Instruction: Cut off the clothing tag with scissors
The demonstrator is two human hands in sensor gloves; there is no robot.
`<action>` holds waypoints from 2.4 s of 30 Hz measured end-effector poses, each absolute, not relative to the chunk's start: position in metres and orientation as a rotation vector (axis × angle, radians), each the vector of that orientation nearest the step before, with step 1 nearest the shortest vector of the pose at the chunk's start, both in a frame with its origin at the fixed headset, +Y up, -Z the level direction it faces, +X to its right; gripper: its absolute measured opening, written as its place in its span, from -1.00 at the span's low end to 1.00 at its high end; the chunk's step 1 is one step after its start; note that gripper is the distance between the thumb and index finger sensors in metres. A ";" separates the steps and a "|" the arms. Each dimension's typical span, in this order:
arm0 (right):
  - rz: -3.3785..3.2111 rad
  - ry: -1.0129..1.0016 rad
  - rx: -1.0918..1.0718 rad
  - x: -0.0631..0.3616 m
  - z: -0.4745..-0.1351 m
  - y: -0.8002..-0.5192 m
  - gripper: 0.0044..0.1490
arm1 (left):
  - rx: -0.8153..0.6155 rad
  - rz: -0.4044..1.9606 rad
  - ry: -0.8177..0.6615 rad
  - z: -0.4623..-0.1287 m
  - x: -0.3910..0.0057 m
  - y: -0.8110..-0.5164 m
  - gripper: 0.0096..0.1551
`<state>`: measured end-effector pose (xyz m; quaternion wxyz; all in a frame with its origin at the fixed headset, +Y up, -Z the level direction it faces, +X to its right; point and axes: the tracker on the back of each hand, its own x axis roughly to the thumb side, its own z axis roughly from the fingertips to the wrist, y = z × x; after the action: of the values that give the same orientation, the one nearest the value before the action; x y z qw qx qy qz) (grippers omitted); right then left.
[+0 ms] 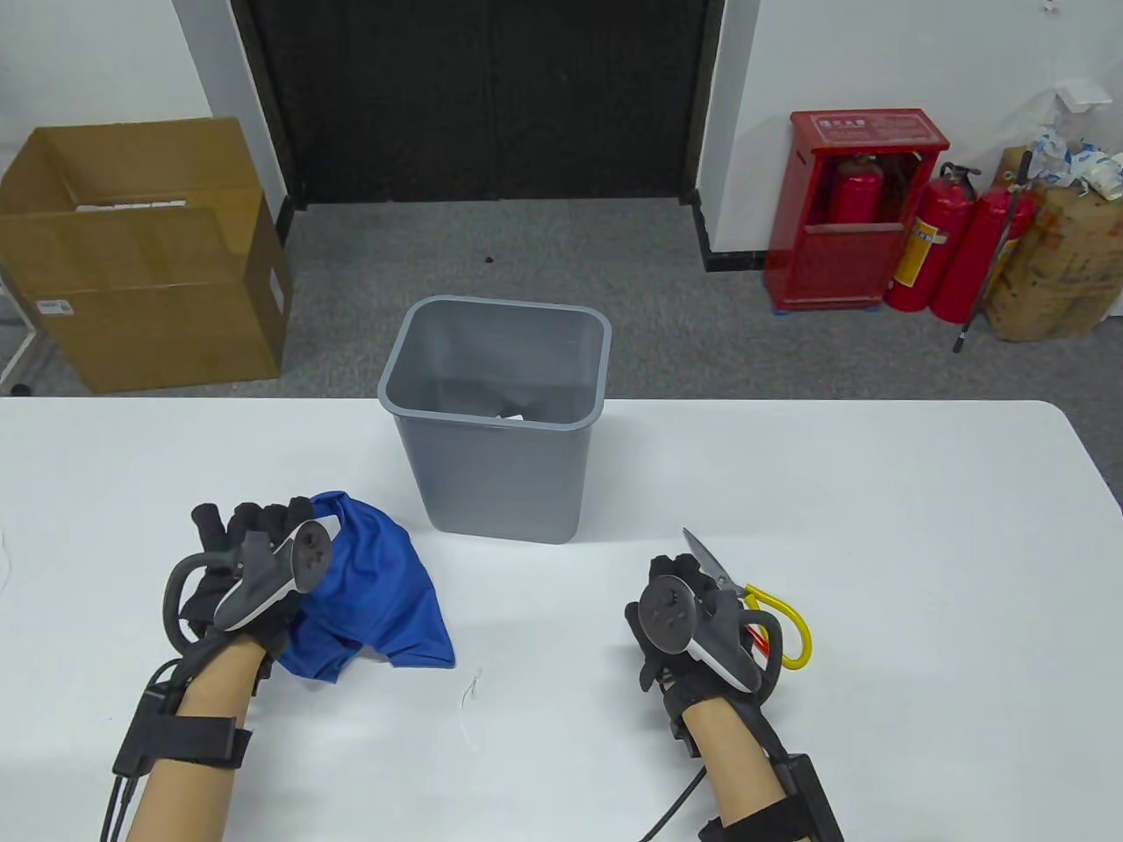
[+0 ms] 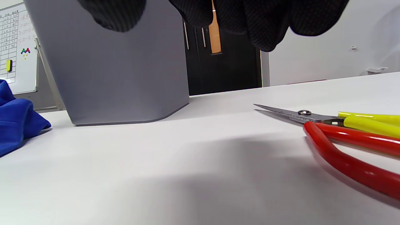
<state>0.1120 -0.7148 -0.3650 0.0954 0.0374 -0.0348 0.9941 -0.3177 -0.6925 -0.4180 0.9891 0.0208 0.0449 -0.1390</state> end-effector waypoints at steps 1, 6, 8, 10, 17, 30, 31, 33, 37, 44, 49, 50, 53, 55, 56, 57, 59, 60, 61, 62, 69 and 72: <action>2.947 -0.102 0.111 0.112 -0.365 -0.715 -0.07 | 0.048 -0.275 0.088 -0.418 -0.319 -0.692 -0.06; 2.954 -0.099 0.113 0.112 -0.365 -0.715 -0.07 | 0.120 -0.232 0.111 -0.412 -0.330 -0.678 -0.08; 2.958 -0.097 0.115 0.111 -0.365 -0.714 -0.07 | 0.164 -0.181 0.114 -0.407 -0.332 -0.668 -0.09; 2.962 -0.090 0.117 0.111 -0.365 -0.715 -0.07 | 0.194 -0.072 0.069 -0.397 -0.328 -0.659 -0.09; 2.971 -0.083 0.131 0.110 -0.364 -0.715 -0.07 | 0.013 0.190 -0.259 -0.358 -0.263 -0.662 -0.08; 2.963 -0.037 0.153 0.109 -0.365 -0.717 -0.08 | -0.153 0.084 -0.382 -0.338 -0.195 -0.730 -0.36; 2.961 -0.033 0.154 0.109 -0.365 -0.717 -0.08 | -0.145 0.038 -0.389 -0.337 -0.193 -0.733 -0.37; 2.956 -0.027 0.153 0.109 -0.365 -0.717 -0.08 | -0.125 -0.012 -0.393 -0.335 -0.191 -0.736 -0.38; 2.952 -0.012 0.152 0.110 -0.365 -0.718 -0.08 | -0.098 0.030 -0.420 -0.330 -0.187 -0.743 -0.35; 2.966 0.030 0.167 0.108 -0.365 -0.719 -0.08 | -0.196 0.005 -0.421 -0.323 -0.170 -0.758 -0.29; 2.968 0.045 0.173 0.108 -0.365 -0.719 -0.09 | -0.257 -0.084 -0.355 -0.326 -0.161 -0.767 -0.23; 2.967 0.047 0.173 0.108 -0.365 -0.719 -0.09 | -0.255 -0.098 -0.351 -0.326 -0.160 -0.768 -0.23; 2.967 0.051 0.176 0.108 -0.365 -0.720 -0.09 | -0.251 -0.179 -0.330 -0.325 -0.154 -0.774 -0.27; 2.971 0.058 0.181 0.107 -0.364 -0.720 -0.09 | -0.213 -0.241 -0.346 -0.326 -0.149 -0.775 -0.33; 2.972 0.062 0.183 0.107 -0.364 -0.720 -0.09 | -0.205 -0.263 -0.330 -0.324 -0.148 -0.774 -0.34; 2.972 0.064 0.184 0.107 -0.364 -0.720 -0.09 | -0.192 -0.263 -0.337 -0.324 -0.147 -0.773 -0.37; 2.974 0.071 0.188 0.106 -0.364 -0.721 -0.10 | -0.168 -0.288 -0.340 -0.325 -0.146 -0.771 -0.43; 2.975 0.074 0.190 0.106 -0.364 -0.721 -0.10 | -0.156 -0.289 -0.346 -0.325 -0.146 -0.771 -0.46; 2.975 0.075 0.191 0.106 -0.364 -0.721 -0.11 | -0.151 -0.292 -0.347 -0.325 -0.146 -0.771 -0.48; 2.975 0.074 0.194 0.105 -0.364 -0.721 -0.11 | -0.135 -0.299 -0.347 -0.326 -0.146 -0.769 -0.50; 2.954 0.080 0.177 0.108 -0.365 -0.722 -0.11 | -0.057 -0.150 -0.342 -0.330 -0.164 -0.754 -0.56; 2.949 0.085 0.168 0.109 -0.365 -0.722 -0.11 | -0.083 -0.126 -0.335 -0.330 -0.168 -0.747 -0.56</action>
<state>0.1086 -0.7222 -0.3655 0.0933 0.0568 0.0286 0.9936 -0.1683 -0.7473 -0.3303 0.9831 -0.0414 -0.1668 -0.0628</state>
